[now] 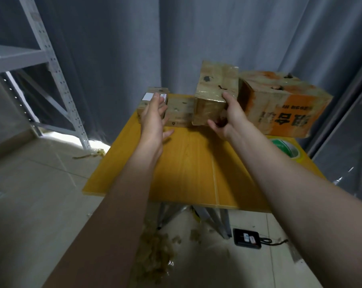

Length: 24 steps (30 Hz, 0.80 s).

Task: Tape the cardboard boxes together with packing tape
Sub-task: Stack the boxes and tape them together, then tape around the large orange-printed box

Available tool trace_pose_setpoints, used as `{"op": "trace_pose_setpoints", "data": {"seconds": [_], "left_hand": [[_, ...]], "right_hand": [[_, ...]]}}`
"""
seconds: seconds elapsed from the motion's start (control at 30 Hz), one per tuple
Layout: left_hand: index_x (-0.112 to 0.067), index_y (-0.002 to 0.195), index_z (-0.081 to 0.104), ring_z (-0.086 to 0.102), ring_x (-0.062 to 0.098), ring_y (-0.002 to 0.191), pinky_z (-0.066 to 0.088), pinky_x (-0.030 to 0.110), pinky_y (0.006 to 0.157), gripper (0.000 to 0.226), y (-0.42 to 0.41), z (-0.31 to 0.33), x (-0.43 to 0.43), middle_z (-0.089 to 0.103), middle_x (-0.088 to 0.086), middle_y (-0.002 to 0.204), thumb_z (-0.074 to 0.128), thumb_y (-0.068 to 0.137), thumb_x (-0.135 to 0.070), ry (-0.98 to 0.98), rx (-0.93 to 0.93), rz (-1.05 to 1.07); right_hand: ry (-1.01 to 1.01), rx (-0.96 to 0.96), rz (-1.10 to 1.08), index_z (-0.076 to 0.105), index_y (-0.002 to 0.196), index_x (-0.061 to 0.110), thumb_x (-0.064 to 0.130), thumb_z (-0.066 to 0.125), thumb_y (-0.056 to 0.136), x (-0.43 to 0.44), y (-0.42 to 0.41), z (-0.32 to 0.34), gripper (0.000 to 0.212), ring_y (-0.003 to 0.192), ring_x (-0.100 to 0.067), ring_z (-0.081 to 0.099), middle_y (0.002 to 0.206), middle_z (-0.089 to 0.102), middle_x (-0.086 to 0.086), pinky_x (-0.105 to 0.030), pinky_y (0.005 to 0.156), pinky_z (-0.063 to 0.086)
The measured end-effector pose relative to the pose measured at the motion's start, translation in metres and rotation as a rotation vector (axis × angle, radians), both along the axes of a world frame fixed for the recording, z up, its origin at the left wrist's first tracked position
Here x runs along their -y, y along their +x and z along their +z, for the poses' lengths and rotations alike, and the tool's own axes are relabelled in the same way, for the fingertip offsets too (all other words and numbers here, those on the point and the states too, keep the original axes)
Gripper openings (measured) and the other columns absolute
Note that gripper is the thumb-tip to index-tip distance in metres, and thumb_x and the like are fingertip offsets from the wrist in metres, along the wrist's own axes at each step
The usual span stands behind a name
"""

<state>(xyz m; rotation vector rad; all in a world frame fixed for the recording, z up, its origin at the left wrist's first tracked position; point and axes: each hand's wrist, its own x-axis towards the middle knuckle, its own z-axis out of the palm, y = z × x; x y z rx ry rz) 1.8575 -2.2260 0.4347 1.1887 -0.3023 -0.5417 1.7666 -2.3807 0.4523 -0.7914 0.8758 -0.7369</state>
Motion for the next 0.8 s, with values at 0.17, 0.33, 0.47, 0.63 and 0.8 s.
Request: {"op": "trace_pose_setpoints", "data": {"seconds": [0.17, 0.33, 0.47, 0.63, 0.8], "left_hand": [[-0.023, 0.145, 0.056, 0.055, 0.031, 0.135, 0.044, 0.063, 0.11, 0.054, 0.014, -0.01, 0.008, 0.06, 0.002, 0.146, 0.044, 0.106, -0.057, 0.019, -0.04, -0.009], [-0.024, 0.14, 0.06, 0.057, 0.03, 0.132, 0.047, 0.062, 0.107, 0.049, 0.018, -0.016, 0.019, 0.064, -0.001, 0.141, 0.046, 0.105, -0.056, 0.028, -0.038, -0.033], [-0.025, 0.134, 0.064, 0.061, 0.028, 0.126, 0.051, 0.058, 0.102, 0.044, 0.015, -0.019, 0.026, 0.069, -0.003, 0.132, 0.048, 0.105, -0.055, 0.042, -0.023, -0.038], [-0.029, 0.124, 0.066, 0.064, 0.022, 0.119, 0.053, 0.056, 0.101, 0.032, -0.02, -0.016, 0.045, 0.071, -0.006, 0.125, 0.049, 0.106, -0.05, 0.066, 0.019, -0.101], [-0.031, 0.116, 0.067, 0.065, 0.014, 0.11, 0.055, 0.05, 0.096, 0.02, -0.064, -0.001, 0.079, 0.073, -0.009, 0.118, 0.055, 0.105, -0.042, 0.102, 0.104, -0.2]], "right_hand": [[0.02, -0.092, -0.071, 0.066, 0.116, 0.018, 0.044, 0.086, 0.078, 0.019, 0.026, -0.004, 0.05, 0.09, -0.026, 0.073, 0.107, 0.074, -0.005, -0.035, 0.068, 0.063], [0.004, -0.056, -0.14, 0.068, 0.121, 0.012, 0.03, 0.09, 0.079, 0.036, 0.032, -0.005, 0.051, 0.083, -0.029, 0.075, 0.105, 0.076, -0.01, -0.04, 0.058, 0.063], [-0.019, -0.11, -0.12, 0.061, 0.127, 0.012, 0.023, 0.075, 0.095, 0.04, 0.028, -0.011, 0.038, 0.079, -0.025, 0.064, 0.092, 0.064, -0.009, -0.036, 0.049, 0.052], [0.015, -0.137, -0.034, 0.058, 0.133, 0.012, 0.013, 0.05, 0.104, 0.047, 0.002, -0.012, 0.03, 0.114, -0.032, 0.061, 0.131, 0.058, -0.012, -0.043, 0.087, 0.062], [-0.147, -0.078, -0.102, 0.062, 0.104, 0.009, 0.011, 0.044, 0.104, 0.055, -0.049, 0.0, 0.018, 0.061, -0.023, 0.063, 0.085, 0.065, -0.008, -0.033, 0.051, 0.056]]}}
